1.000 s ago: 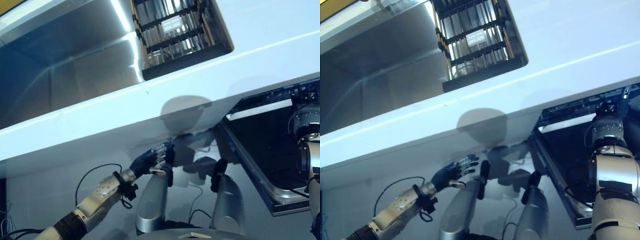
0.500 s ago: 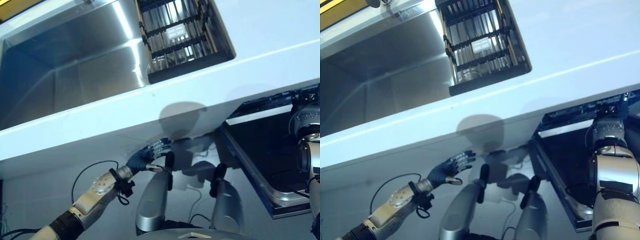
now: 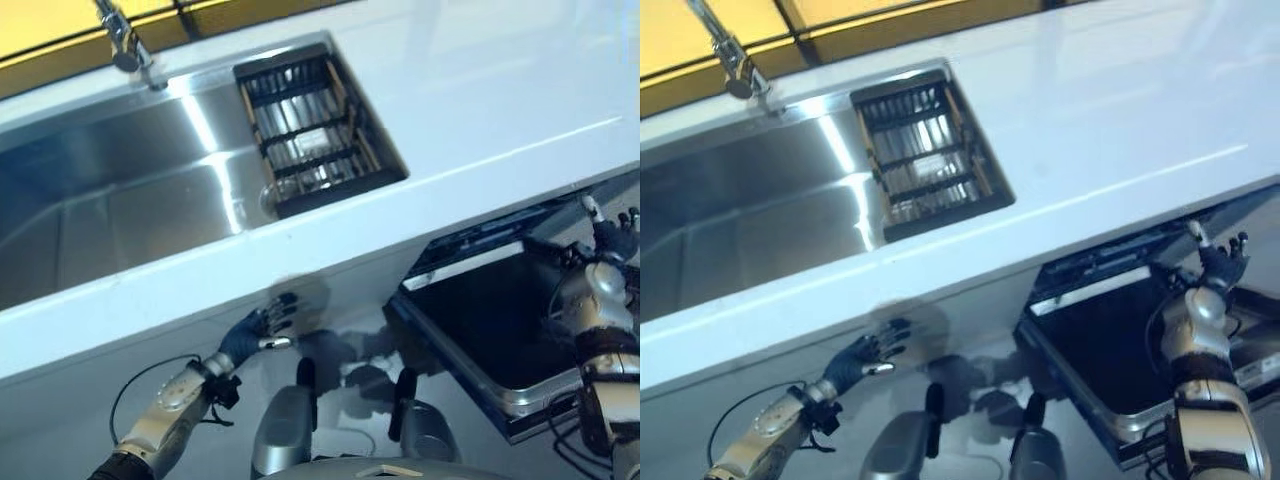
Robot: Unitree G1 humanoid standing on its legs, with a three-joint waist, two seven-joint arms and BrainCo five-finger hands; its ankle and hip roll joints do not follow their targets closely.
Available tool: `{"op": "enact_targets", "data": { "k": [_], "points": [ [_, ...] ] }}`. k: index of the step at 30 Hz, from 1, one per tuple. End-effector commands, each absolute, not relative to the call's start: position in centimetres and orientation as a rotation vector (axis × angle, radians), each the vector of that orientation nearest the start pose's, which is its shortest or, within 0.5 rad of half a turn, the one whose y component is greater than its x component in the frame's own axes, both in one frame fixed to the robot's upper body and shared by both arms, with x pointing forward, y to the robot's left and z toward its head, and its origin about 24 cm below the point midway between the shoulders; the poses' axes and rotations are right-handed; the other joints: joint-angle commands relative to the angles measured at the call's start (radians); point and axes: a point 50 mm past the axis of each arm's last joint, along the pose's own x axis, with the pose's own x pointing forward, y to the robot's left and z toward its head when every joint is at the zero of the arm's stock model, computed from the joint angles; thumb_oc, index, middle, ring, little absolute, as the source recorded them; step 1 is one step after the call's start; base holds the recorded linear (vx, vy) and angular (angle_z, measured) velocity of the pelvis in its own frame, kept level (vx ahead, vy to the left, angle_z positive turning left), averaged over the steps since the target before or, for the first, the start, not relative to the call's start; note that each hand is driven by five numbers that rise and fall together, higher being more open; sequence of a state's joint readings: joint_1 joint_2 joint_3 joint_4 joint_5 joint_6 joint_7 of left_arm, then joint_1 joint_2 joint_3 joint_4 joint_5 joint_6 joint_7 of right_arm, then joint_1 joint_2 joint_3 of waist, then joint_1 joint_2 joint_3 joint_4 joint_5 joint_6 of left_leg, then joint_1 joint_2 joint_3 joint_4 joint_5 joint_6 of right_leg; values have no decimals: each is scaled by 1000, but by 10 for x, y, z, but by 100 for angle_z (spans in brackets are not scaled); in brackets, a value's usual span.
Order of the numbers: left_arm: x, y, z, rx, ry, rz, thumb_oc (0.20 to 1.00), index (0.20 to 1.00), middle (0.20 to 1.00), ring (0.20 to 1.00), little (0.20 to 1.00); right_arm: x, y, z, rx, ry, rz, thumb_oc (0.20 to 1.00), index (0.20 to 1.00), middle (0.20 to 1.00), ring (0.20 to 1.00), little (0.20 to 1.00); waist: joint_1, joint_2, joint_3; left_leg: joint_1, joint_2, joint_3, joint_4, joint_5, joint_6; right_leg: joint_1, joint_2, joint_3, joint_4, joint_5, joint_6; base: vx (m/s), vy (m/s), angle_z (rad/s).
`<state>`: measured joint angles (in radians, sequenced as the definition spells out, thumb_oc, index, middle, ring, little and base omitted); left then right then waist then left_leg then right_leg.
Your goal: Pick up plates and place into dishwasher.
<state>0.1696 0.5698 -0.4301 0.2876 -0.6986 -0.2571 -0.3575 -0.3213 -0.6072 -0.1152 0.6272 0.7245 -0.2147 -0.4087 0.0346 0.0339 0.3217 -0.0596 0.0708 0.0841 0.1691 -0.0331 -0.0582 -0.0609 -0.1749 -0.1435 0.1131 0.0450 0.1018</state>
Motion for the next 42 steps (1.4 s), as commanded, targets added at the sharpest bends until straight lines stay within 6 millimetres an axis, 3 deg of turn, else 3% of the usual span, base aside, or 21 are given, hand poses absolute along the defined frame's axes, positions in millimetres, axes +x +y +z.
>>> {"op": "enact_targets", "data": {
  "k": [1, 7, 14, 18, 20, 24, 27, 30, 36, 42],
  "points": [
    [159, 187, -46, -174, 354, -483, 1000, 1000, 1000, 1000, 1000, 255, -360, 74, 89, -117, -822, 1000, 1000, 1000, 1000, 1000, -43, -27, -88, -24, 8, 20, 23, -45, 37, 32, 3, 59, 12, -42, 40, 31, 20, -30],
    [151, 193, -59, -176, 415, -453, 1000, 1000, 1000, 1000, 1000, 226, -348, 40, 123, -38, -873, 1000, 1000, 1000, 1000, 1000, -84, -49, -120, 20, 10, 61, 14, -68, 48, 39, 9, 87, -15, -21, 55, -16, -6, -26],
    [135, 208, -88, -90, 569, -358, 1000, 1000, 1000, 1000, 1000, 208, -328, 13, 183, 38, -879, 1000, 1000, 1000, 1000, 1000, -125, -66, -118, 20, 18, 92, 56, -92, 58, 15, 19, 131, -11, -3, 67, -44, -54, -23],
    [128, 210, -100, -84, 624, -334, 1000, 1000, 1000, 1000, 1000, 202, -322, -2, 268, 72, -878, 1000, 1000, 1000, 1000, 1000, -133, -82, -88, -30, 36, 98, 157, -129, 61, -18, 25, 151, 13, -2, 59, -62, -121, -18],
    [136, 213, -96, -56, 598, -345, 1000, 1000, 1000, 1000, 1000, 207, -318, -4, 318, 59, -866, 1000, 1000, 1000, 1000, 1000, -132, -86, -48, -85, 51, 95, 226, -144, 60, -62, 27, 148, 57, -4, 54, -212, -140, -12],
    [160, 218, -82, -31, 523, -354, 1000, 1000, 1000, 1000, 1000, 215, -321, -2, 389, 17, -911, 1000, 1000, 1000, 1000, 1000, -133, -66, 32, -203, 73, 77, 343, -161, 59, -165, 28, 134, 171, -24, 32, -219, -64, 1],
    [168, 215, -78, -31, 510, -364, 1000, 1000, 1000, 1000, 1000, 217, -331, -3, 433, 12, -978, 1000, 1000, 1000, 1000, 1000, -128, -46, 63, -260, 72, 56, 407, -177, 58, -215, 26, 121, 235, -42, 15, -87, 9, 11],
    [167, 208, -80, -16, 522, -393, 1000, 1000, 1000, 1000, 1000, 222, -343, -2, 509, -9, -999, 1000, 1000, 1000, 1000, 1000, -115, -21, 93, -304, 64, 26, 459, -193, 53, -252, 22, 113, 297, -65, -3, -36, 23, 15],
    [159, 205, -88, -18, 549, -399, 1000, 1000, 1000, 1000, 1000, 226, -348, -13, 738, -40, -817, 1000, 1000, 1000, 1000, 1000, -100, 0, 109, -344, 44, -14, 507, -205, 49, -293, 14, 107, 374, -98, -24, 34, 24, 13],
    [158, 202, -89, -19, 549, -435, 1000, 1000, 1000, 1000, 1000, 233, -351, -15, 741, -20, -723, 1000, 1000, 1000, 1000, 1000, -81, 14, 117, -360, 33, -31, 521, -203, 47, -309, 5, 95, 407, -110, -28, 47, -4, 6]
  ]
}}
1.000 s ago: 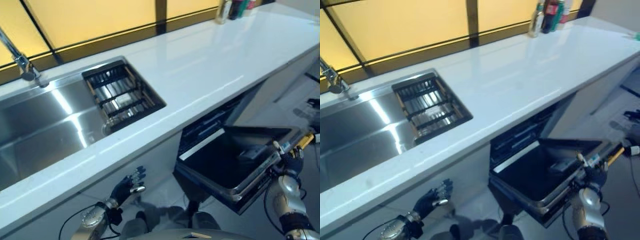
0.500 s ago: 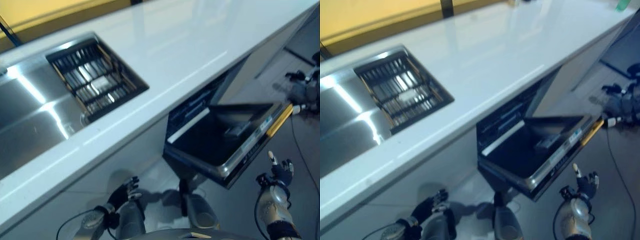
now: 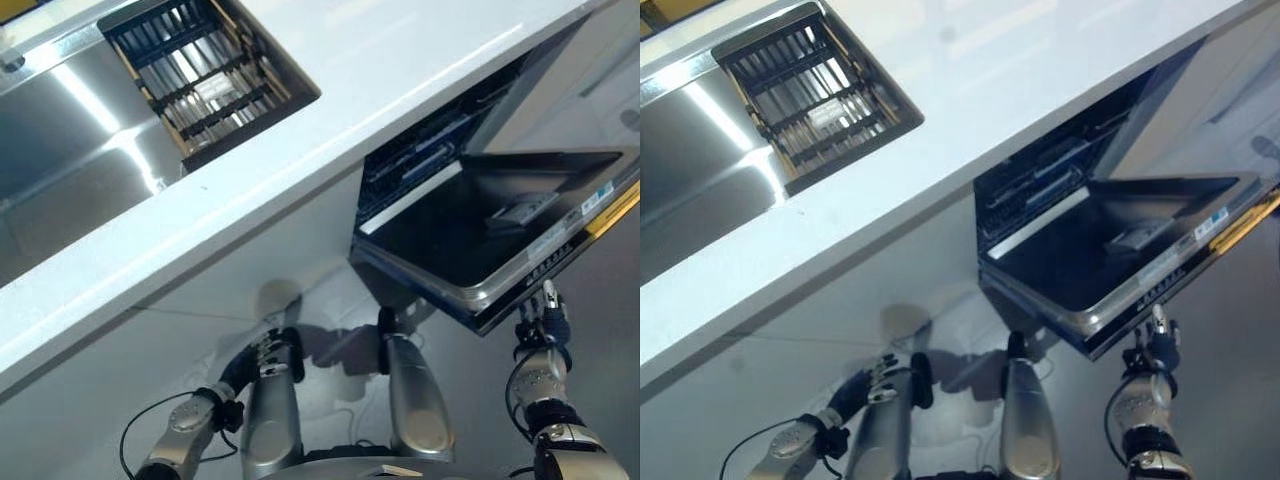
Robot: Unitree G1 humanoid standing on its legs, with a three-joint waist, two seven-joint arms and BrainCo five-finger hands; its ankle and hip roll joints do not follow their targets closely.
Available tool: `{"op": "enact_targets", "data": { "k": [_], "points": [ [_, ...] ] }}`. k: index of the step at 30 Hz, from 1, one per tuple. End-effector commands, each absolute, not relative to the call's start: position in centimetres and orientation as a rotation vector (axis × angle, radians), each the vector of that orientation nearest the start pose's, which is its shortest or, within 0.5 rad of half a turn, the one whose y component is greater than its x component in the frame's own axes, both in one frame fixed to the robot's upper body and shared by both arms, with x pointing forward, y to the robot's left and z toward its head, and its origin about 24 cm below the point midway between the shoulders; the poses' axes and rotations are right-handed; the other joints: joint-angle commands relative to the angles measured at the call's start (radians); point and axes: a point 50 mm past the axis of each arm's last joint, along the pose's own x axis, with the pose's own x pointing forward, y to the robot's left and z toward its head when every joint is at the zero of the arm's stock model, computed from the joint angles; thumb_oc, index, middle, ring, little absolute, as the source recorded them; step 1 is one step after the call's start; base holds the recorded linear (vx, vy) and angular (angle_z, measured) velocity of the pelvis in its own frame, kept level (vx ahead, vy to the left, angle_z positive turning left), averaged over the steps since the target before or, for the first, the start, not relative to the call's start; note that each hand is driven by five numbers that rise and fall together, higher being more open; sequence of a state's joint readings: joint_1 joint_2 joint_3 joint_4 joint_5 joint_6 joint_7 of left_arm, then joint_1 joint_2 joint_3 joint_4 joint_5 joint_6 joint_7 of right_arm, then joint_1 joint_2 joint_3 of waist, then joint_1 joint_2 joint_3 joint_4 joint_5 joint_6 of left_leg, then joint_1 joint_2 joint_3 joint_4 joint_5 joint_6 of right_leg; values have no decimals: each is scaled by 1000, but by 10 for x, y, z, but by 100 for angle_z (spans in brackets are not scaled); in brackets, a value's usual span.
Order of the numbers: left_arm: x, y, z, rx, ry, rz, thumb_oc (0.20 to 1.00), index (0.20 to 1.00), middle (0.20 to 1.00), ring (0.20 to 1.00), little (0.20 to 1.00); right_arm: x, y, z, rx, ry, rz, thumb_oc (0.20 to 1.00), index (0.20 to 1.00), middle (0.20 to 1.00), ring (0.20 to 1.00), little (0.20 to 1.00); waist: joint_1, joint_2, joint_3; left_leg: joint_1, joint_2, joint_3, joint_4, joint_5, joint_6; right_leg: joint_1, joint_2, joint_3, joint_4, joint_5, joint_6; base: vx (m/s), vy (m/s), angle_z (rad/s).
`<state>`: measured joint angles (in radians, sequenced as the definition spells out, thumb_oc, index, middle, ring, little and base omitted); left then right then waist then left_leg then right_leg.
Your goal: Pick up plates and place into dishwasher.
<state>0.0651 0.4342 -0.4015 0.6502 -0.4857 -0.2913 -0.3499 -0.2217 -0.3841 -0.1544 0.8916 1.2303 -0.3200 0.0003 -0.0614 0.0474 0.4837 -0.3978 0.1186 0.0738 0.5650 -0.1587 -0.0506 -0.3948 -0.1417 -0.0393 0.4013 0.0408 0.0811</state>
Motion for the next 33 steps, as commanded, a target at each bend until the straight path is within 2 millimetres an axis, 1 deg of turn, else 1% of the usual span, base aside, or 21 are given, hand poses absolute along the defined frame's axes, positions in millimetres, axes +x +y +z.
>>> {"op": "enact_targets", "data": {
  "k": [1, 3, 4, 5, 6, 7, 9, 11, 13, 14, 17, 24, 28, 29, 30, 33],
  "points": [
    [158, 202, -89, -18, 554, -444, 1000, 1000, 1000, 1000, 1000, 239, -353, -10, 752, -27, -699, 1000, 1000, 1000, 1000, 1000, 22, 4, -47, -21, -16, -25, 125, -77, 37, 29, -29, -13, 120, -110, -9, 61, -20, 15],
    [157, 201, -90, -13, 562, -454, 1000, 1000, 1000, 1000, 1000, 245, -356, -4, 749, -40, -676, 1000, 1000, 1000, 1000, 1000, 30, 9, -47, -20, -20, -30, 125, -77, 35, 36, -29, -17, 119, -113, -12, 63, -18, 35],
    [155, 201, -91, -10, 568, -461, 1000, 1000, 1000, 1000, 1000, 251, -357, 2, 753, -54, -658, 1000, 1000, 1000, 1000, 1000, 35, 12, -47, -19, -20, -34, 124, -76, 33, 38, -29, -19, 120, -115, -12, 60, -12, 18],
    [153, 200, -92, -7, 578, -466, 1000, 1000, 1000, 1000, 1000, 258, -358, 9, 769, -73, -631, 1000, 1000, 1000, 1000, 1000, 41, 15, -48, -19, -22, -38, 122, -75, 30, 41, -29, -21, 120, -118, -13, 57, -9, -12],
    [152, 200, -92, -6, 580, -468, 1000, 1000, 1000, 1000, 1000, 259, -358, 11, 775, -79, -623, 1000, 1000, 1000, 1000, 1000, 42, 16, -47, -18, -22, -39, 122, -75, 29, 43, -29, -22, 120, -118, -13, 69, -10, -28],
    [150, 199, -94, -1, 591, -476, 1000, 1000, 1000, 1000, 1000, 267, -357, 18, 799, -99, -600, 1000, 1000, 1000, 1000, 1000, 49, 19, -48, -18, -24, -44, 121, -74, 28, 44, -29, -25, 121, -120, -14, 59, -6, -11],
    [148, 198, -95, 5, 600, -487, 1000, 1000, 1000, 1000, 1000, 275, -358, 25, 836, -119, -568, 1000, 1000, 1000, 1000, 1000, 55, 23, -48, -19, -25, -50, 124, -74, 26, 45, -29, -25, 123, -121, -13, 55, -2, 16],
    [146, 196, -97, 8, 609, -498, 1000, 1000, 1000, 1000, 1000, 287, -353, 35, 880, -140, -523, 1000, 1000, 1000, 1000, 1000, 65, 28, -49, -17, -27, -57, 124, -73, 25, 46, -29, -25, 126, -123, -13, 60, 1, 3],
    [145, 195, -98, 9, 614, -503, 1000, 1000, 1000, 1000, 1000, 297, -348, 43, 889, -148, -485, 1000, 1000, 1000, 1000, 1000, 72, 31, -49, -16, -30, -62, 126, -74, 25, 48, -28, -26, 130, -125, -13, 56, 2, -10],
    [145, 195, -98, 8, 617, -506, 1000, 1000, 1000, 1000, 1000, 303, -346, 51, 884, -148, -467, 1000, 1000, 1000, 1000, 1000, 78, 34, -49, -16, -30, -65, 127, -72, 24, 49, -29, -26, 132, -126, -13, 44, 7, -4],
    [144, 194, -98, 7, 624, -507, 1000, 1000, 1000, 1000, 1000, 312, -343, 60, 876, -141, -445, 1000, 1000, 1000, 1000, 1000, 85, 39, -49, -15, -32, -71, 126, -69, 22, 53, -30, -26, 136, -128, -13, 47, 12, 5],
    [142, 193, -99, -5, 639, -506, 1000, 1000, 1000, 1000, 1000, 334, -336, 90, 843, -144, -419, 1000, 1000, 1000, 1000, 1000, 113, 45, -47, 2, -34, -84, 99, -43, 12, 84, -30, -36, 114, -127, -16, 36, 7, 1],
    [138, 194, -100, -10, 648, -501, 1000, 1000, 1000, 1000, 1000, 342, -334, 101, 861, -158, -395, 1000, 1000, 1000, 1000, 1000, 133, 47, -48, 14, -32, -95, 88, -32, 6, 106, -30, -49, 106, -130, -20, 40, 9, 5],
    [138, 194, -100, -12, 648, -499, 1000, 1000, 1000, 1000, 1000, 343, -334, 103, 868, -164, -389, 1000, 1000, 1000, 1000, 1000, 135, 45, -51, 15, -34, -97, 76, -22, 6, 108, -32, -52, 97, -123, -20, 51, 6, 5],
    [137, 195, -100, -17, 649, -495, 1000, 1000, 1000, 1000, 1000, 344, -332, 105, 882, -171, -381, 1000, 1000, 1000, 1000, 1000, 142, 44, -53, 27, -32, -99, 70, -30, 4, 120, -32, -55, 93, -130, -18, 34, 3, 9],
    [135, 196, -99, -19, 650, -500, 1000, 1000, 1000, 1000, 1000, 347, -331, 111, 897, -188, -379, 1000, 1000, 1000, 1000, 1000, 153, 38, -61, 33, -34, -105, 51, -12, 1, 135, -31, -65, 76, -124, -20, 53, 4, 7]
  ]
}}
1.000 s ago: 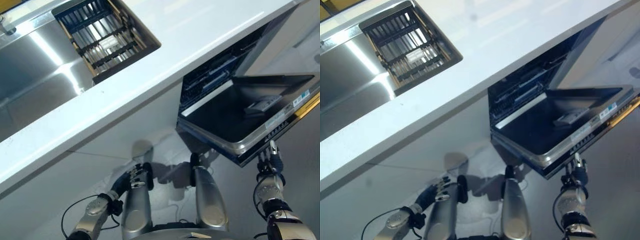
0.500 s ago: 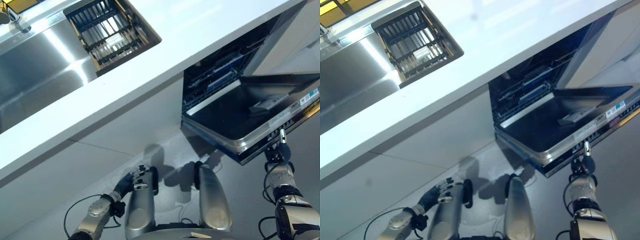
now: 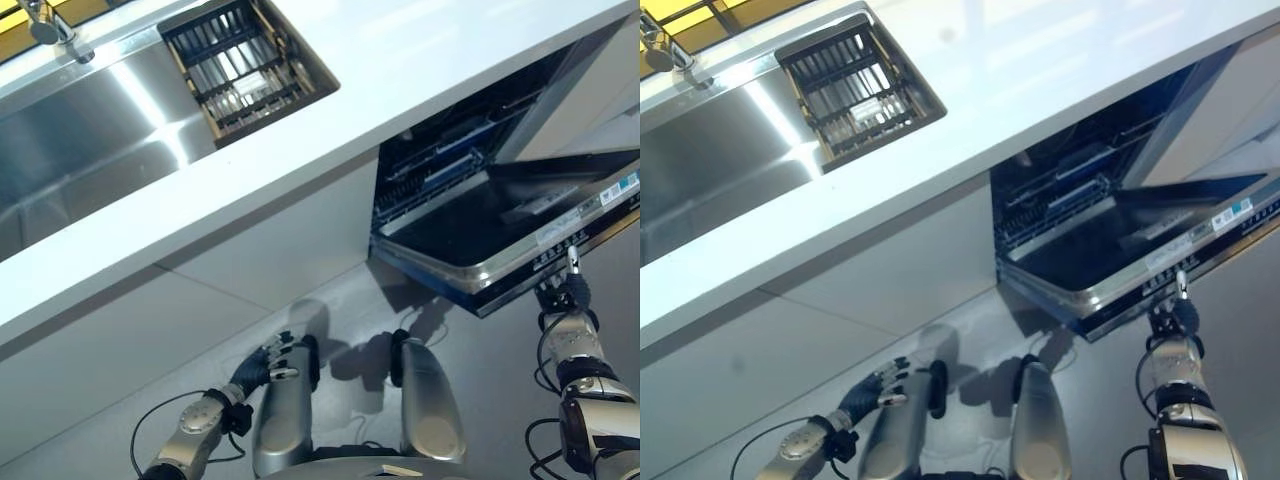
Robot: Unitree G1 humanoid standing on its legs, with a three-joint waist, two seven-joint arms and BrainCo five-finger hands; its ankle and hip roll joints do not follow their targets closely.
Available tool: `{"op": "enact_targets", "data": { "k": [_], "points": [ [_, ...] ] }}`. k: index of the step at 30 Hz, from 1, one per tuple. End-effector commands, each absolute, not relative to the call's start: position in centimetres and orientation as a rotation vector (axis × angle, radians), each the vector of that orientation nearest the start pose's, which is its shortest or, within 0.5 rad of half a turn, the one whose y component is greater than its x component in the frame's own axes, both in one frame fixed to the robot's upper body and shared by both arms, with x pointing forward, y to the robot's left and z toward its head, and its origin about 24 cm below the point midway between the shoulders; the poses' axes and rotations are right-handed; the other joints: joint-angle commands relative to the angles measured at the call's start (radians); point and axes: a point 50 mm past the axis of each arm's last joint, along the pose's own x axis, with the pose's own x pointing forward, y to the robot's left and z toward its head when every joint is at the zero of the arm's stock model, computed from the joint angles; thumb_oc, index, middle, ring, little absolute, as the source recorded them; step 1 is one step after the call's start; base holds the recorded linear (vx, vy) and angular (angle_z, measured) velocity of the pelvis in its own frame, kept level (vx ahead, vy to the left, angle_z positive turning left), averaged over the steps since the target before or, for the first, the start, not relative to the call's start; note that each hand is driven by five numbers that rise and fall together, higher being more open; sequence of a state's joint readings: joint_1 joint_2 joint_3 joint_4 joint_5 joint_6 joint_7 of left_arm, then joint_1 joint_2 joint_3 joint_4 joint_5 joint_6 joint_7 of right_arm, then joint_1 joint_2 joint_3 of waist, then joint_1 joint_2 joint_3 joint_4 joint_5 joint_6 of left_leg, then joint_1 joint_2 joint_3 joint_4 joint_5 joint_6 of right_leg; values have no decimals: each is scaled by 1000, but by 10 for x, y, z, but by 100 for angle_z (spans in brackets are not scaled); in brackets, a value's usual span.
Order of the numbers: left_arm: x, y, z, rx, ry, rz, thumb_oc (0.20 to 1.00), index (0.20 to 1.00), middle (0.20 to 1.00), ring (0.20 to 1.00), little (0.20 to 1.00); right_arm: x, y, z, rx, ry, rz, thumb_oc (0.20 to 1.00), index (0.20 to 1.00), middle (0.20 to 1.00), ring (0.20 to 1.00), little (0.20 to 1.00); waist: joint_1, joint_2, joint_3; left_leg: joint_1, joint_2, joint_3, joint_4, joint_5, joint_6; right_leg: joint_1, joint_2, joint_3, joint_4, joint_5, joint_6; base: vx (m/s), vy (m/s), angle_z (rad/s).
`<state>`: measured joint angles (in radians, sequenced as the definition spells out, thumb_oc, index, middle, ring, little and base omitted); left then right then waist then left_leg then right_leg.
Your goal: Pick up plates and place into dishwasher.
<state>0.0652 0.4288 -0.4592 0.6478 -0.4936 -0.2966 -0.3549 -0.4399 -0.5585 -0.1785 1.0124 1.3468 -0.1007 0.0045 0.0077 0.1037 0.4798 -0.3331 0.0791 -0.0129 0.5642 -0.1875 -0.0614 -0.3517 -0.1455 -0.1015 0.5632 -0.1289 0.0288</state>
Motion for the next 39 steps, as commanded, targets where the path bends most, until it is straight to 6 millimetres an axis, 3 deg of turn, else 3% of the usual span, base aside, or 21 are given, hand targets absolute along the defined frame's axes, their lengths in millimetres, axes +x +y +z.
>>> {"op": "enact_targets", "data": {
  "k": [1, 6, 10, 20, 28, 39],
  "points": [
    [134, 196, -100, -21, 654, -500, 1000, 1000, 1000, 1000, 1000, 346, -332, 111, 890, -188, -391, 1000, 1000, 1000, 1000, 1000, 87, -20, -61, -29, 7, -20, 51, 17, 11, 98, -27, -5, -88, 44, 31, 83, 8, 7],
    [132, 195, -100, -22, 660, -488, 1000, 1000, 1000, 1000, 1000, 342, -346, 108, 922, -120, -580, 1000, 1000, 1000, 1000, 1000, 108, -26, -79, -8, 6, -31, 38, 13, 11, 133, -27, -16, -102, 38, 29, 73, 10, 13],
    [132, 194, -100, -18, 670, -487, 1000, 1000, 1000, 1000, 1000, 347, -344, 113, 980, -96, -610, 1000, 1000, 1000, 1000, 1000, 132, -26, -88, -1, 1, -48, 38, 10, 10, 155, -29, -26, -106, 31, 27, 65, 5, 14],
    [126, 201, -100, -15, 693, -474, 1000, 1000, 1000, 1000, 1000, 360, -339, 143, 888, -157, -559, 1000, 1000, 1000, 1000, 1000, 186, -18, -98, 28, 0, -87, -43, 53, -6, 207, -36, -69, -132, 18, 29, 42, 26, 20],
    [132, 208, -94, -16, 658, -466, 1000, 1000, 1000, 1000, 1000, 365, -347, 178, 903, -251, -533, 1000, 1000, 1000, 1000, 1000, 229, -11, -98, 43, 2, -116, -144, 111, -22, 230, -35, -124, -181, 20, 30, -29, 9, 20],
    [127, 213, -91, -20, 620, -447, 1000, 1000, 1000, 1000, 1000, 357, -357, 161, 935, -219, -582, 1000, 1000, 1000, 1000, 1000, 241, -34, -140, 92, 9, -112, -192, 116, -22, 274, -29, -144, -220, 13, 24, 21, 15, 6]
  ]
}}
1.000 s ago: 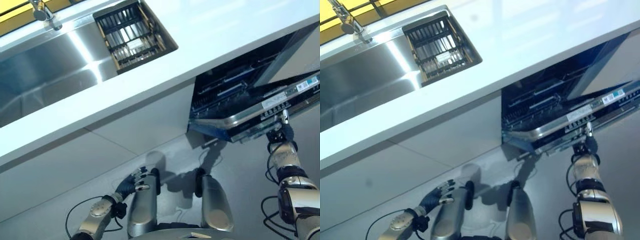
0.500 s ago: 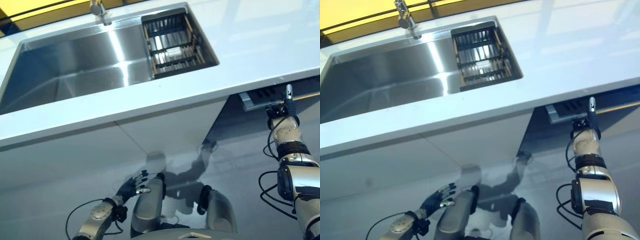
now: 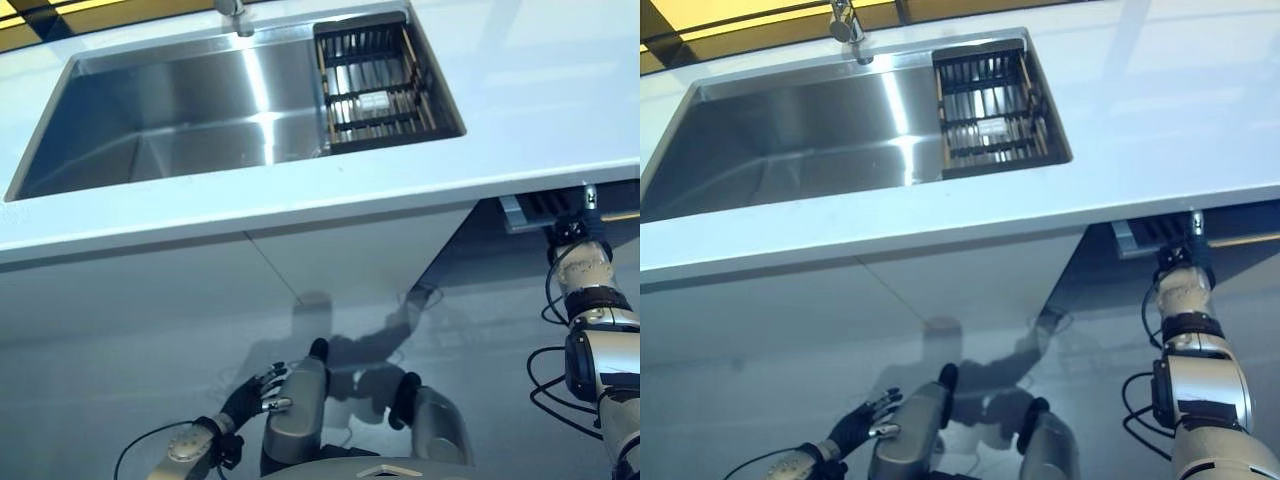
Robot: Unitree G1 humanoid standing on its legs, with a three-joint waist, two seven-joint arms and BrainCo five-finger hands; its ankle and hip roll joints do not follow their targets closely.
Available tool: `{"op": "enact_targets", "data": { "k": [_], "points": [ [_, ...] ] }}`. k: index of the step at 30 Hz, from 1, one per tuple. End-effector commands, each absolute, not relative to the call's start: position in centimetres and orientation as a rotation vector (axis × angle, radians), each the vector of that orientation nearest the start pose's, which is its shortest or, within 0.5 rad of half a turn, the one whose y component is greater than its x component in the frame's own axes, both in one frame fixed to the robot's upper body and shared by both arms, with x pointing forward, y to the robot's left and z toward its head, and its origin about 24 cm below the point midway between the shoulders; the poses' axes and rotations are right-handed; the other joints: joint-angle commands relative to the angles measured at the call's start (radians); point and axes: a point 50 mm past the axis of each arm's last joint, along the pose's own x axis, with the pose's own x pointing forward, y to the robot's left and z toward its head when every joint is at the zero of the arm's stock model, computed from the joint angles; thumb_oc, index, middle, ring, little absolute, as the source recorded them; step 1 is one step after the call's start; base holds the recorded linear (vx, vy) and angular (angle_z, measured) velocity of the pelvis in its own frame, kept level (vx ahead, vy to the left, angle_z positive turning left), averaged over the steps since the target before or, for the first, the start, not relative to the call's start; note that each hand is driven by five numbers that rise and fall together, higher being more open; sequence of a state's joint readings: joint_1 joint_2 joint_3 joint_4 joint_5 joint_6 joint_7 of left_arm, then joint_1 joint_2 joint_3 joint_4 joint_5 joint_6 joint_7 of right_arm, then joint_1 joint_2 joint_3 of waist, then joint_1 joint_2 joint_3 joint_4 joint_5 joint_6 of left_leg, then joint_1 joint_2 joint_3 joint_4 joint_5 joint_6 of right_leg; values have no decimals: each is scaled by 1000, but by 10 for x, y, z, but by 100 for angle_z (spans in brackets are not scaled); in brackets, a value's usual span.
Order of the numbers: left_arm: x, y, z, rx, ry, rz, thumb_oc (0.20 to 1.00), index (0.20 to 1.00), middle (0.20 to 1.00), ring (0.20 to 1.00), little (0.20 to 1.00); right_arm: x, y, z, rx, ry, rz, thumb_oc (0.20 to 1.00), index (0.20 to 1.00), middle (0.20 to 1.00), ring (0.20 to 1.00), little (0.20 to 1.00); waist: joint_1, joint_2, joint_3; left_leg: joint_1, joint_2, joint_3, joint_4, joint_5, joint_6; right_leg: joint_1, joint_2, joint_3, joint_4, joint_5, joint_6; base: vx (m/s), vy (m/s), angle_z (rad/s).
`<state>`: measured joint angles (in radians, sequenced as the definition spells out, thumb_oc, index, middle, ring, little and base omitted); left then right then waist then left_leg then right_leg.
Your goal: Pick up plates and place into dishwasher.
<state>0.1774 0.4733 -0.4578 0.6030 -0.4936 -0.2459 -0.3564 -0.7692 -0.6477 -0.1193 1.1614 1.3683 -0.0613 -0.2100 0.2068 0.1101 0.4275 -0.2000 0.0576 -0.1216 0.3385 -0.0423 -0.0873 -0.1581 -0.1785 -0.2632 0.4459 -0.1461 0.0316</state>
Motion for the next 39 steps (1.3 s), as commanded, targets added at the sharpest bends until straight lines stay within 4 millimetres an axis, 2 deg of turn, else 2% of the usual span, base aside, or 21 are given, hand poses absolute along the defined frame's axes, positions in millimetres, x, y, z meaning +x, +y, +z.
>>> {"op": "enact_targets", "data": {
  "k": [1, 3, 6, 11, 17, 20, 27, 28, 29, 35, 39],
  "points": [
    [127, 214, -91, -24, 614, -441, 1000, 1000, 1000, 1000, 1000, 355, -357, 157, 938, -212, -594, 1000, 1000, 1000, 1000, 1000, 40, -44, -94, -34, 30, 0, 28, -30, 5, 86, 2, 17, -109, 31, 23, 33, 46, 1],
    [128, 214, -89, -28, 591, -430, 1000, 1000, 1000, 1000, 1000, 351, -359, 147, 937, -193, -640, 1000, 1000, 1000, 1000, 1000, 33, -53, -112, -19, 30, 9, 18, -35, 6, 99, 0, 17, -123, 31, 27, 29, 49, -1],
    [131, 211, -86, -50, 560, -406, 1000, 1000, 1000, 1000, 1000, 344, -352, 118, 922, -133, -679, 1000, 1000, 1000, 1000, 1000, 13, -69, -140, 5, 31, 37, 10, -46, 9, 126, -1, 26, -157, 38, 33, 38, 62, 1],
    [141, 198, -81, -18, 519, -456, 1000, 1000, 1000, 1000, 1000, 311, -342, 60, 826, -80, -792, 1000, 1000, 1000, 1000, 1000, -49, -83, -196, 59, 64, 187, -28, -53, 16, 188, -17, -13, -208, 48, 52, 55, 82, 17],
    [145, 193, -69, -30, 447, -457, 1000, 1000, 1000, 1000, 1000, 279, -319, 23, 659, -33, -729, 1000, 1000, 1000, 1000, 1000, -111, -91, -235, 135, 60, 239, -115, -33, 27, 207, -25, 0, -269, 84, 79, -12, 94, 11],
    [148, 193, -61, -27, 395, -446, 1000, 1000, 1000, 1000, 1000, 264, -308, 23, 628, -97, -635, 1000, 1000, 1000, 1000, 1000, -146, -99, -253, 160, 56, 266, -157, -20, 34, 199, -23, 13, -294, 105, 91, -48, 47, -24],
    [169, 192, -35, -42, 247, -480, 1000, 1000, 1000, 1000, 1000, 255, -284, 49, 595, -292, -418, 1000, 1000, 1000, 1000, 1000, -195, -110, -284, 190, 45, 301, -224, -7, 52, 181, -22, 22, -315, 122, 106, -68, 2, -16],
    [170, 191, -31, -28, 230, -500, 959, 959, 959, 959, 959, 254, -279, 53, 582, -309, -372, 1000, 1000, 1000, 1000, 1000, -200, -110, -288, 191, 43, 302, -229, -6, 53, 179, -21, 24, -317, 122, 108, -61, -2, -9],
    [171, 189, -28, -18, 211, -517, 1000, 1000, 1000, 1000, 1000, 254, -271, 57, 581, -322, -323, 1000, 1000, 1000, 1000, 1000, -205, -110, -291, 192, 41, 303, -233, -4, 54, 177, -22, 27, -318, 123, 110, -53, 3, -17],
    [183, 190, 2, -94, 40, -515, 1000, 1000, 1000, 1000, 1000, 240, -229, 58, 586, -327, -89, 1000, 1000, 1000, 1000, 1000, -232, -113, -309, 201, 31, 315, -232, -16, 65, 168, -19, 48, -329, 129, 116, -43, 2, -9],
    [191, 188, 18, -114, -53, -499, 1000, 1000, 1000, 1000, 1000, 237, -208, 55, 572, -283, 12, 1000, 1000, 1000, 1000, 1000, -227, -116, -321, 204, 23, 310, -241, -15, 65, 172, -18, 47, -340, 132, 118, -30, -19, -8]
  ]
}}
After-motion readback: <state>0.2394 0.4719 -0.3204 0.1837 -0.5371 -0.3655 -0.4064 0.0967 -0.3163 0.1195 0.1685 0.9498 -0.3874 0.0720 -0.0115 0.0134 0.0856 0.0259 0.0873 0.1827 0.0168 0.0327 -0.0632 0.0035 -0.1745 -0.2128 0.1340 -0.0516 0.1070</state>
